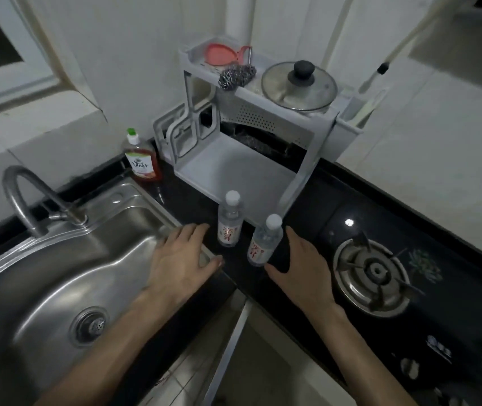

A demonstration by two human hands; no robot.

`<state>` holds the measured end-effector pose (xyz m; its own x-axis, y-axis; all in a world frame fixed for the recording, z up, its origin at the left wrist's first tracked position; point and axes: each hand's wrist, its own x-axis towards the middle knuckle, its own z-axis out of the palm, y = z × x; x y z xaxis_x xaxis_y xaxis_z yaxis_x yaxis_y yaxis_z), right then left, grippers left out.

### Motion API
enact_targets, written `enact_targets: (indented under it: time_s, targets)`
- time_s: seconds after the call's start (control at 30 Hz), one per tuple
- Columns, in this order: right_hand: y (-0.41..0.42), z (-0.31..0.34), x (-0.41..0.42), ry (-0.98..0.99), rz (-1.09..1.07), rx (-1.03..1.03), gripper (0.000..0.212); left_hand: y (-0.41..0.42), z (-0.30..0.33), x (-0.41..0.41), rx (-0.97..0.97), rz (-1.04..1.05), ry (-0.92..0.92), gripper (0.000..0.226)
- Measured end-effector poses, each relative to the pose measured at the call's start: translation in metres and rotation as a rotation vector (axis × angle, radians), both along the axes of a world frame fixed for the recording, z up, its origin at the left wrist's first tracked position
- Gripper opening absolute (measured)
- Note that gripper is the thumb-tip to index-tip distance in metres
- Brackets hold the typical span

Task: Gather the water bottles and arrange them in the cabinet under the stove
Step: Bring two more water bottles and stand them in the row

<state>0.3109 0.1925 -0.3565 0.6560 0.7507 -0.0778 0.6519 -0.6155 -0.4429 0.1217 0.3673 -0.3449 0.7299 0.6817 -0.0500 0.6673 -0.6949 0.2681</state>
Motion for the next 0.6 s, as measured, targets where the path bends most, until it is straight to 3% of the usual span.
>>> enact_targets:
  time_s: [0.17, 0.37, 0.6]
  targets:
    - [0.030, -0.030, 0.015, 0.167, -0.106, 0.122, 0.107, 0.043, -0.025, 0.047, -0.011, -0.020, -0.020, 0.078]
    - [0.051, -0.060, 0.019, 0.302, -0.166, 0.301, 0.091, 0.067, -0.051, 0.082, -0.115, -0.009, -0.128, 0.086]
    - [0.055, -0.077, 0.019, 0.332, -0.220, 0.336, 0.073, 0.071, -0.074, 0.096, -0.255, 0.001, -0.235, 0.082]
